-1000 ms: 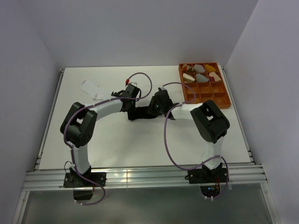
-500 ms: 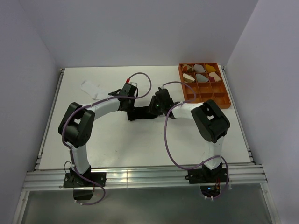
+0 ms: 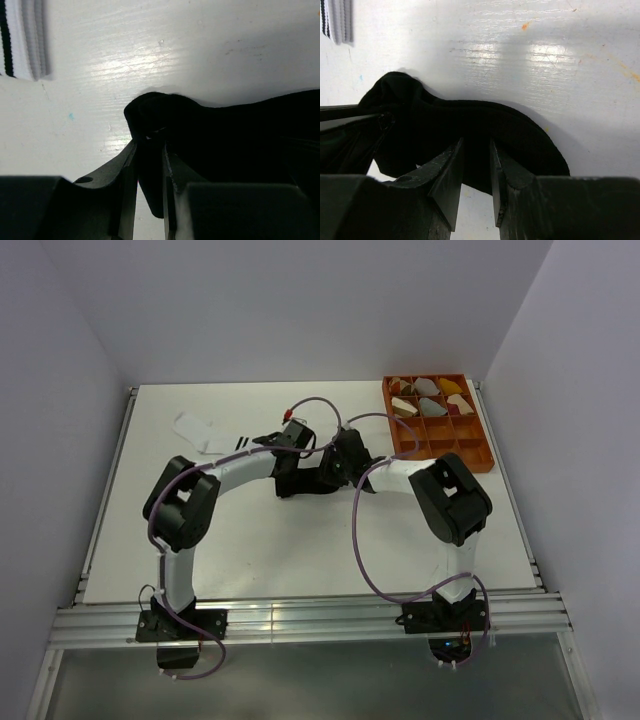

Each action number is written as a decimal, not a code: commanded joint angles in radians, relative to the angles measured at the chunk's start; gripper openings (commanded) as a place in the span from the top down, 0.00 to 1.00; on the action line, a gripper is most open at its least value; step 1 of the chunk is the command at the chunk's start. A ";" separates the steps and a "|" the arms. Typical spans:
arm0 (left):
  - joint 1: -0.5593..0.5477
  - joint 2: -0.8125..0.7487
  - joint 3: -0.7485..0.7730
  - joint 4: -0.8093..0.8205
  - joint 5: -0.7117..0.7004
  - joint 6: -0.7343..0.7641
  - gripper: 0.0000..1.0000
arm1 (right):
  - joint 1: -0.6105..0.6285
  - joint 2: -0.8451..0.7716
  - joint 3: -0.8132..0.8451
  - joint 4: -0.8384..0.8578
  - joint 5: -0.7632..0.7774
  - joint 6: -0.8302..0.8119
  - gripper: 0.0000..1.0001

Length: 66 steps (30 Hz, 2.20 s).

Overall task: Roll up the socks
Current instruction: Roll the sock at the center of the board.

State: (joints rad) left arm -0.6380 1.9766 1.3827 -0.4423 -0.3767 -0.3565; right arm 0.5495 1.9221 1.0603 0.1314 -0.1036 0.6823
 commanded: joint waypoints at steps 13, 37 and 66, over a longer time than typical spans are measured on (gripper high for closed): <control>-0.124 0.157 0.139 -0.182 -0.145 -0.091 1.00 | -0.020 0.048 0.021 -0.033 -0.005 -0.023 0.64; -0.109 0.245 0.211 -0.246 -0.057 -0.183 1.00 | 0.013 -0.428 -0.664 0.735 0.094 -0.131 0.45; -0.066 0.231 0.222 -0.266 0.168 -0.177 1.00 | 0.547 0.061 -0.204 0.706 0.763 -0.650 0.36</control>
State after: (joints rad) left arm -0.6899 2.1460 1.6436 -0.7040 -0.4301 -0.4904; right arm 1.0943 1.9587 0.8040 0.8356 0.5617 0.0456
